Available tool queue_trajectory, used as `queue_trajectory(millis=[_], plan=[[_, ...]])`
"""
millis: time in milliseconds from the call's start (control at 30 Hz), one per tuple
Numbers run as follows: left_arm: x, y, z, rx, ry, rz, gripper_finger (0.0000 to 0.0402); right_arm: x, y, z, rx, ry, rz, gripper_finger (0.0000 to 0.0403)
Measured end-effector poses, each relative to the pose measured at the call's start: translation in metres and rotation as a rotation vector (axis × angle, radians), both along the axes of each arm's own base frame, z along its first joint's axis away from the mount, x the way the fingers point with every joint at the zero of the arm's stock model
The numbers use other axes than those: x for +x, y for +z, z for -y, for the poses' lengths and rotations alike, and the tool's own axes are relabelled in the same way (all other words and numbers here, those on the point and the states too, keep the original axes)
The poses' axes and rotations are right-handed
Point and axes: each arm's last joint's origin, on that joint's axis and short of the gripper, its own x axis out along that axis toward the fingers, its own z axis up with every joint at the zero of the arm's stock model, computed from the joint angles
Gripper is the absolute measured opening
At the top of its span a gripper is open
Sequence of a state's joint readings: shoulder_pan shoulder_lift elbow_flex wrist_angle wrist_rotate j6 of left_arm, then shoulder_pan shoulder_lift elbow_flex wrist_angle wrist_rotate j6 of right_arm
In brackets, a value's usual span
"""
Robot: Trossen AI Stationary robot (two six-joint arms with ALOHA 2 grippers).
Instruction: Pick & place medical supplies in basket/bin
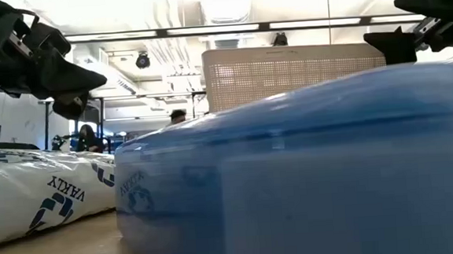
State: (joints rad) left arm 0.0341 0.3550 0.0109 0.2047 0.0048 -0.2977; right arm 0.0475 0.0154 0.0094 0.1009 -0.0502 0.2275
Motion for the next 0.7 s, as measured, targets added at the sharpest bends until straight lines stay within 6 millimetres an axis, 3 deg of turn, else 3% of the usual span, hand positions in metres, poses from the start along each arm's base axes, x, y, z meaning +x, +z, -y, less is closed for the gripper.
queue_trajectory(millis=[700], plan=[[0.0, 0.0002, 0.0, 0.0, 0.0, 0.001, 0.0, 0.0, 0.0001, 0.0, 0.0, 0.0, 0.0, 0.0327]])
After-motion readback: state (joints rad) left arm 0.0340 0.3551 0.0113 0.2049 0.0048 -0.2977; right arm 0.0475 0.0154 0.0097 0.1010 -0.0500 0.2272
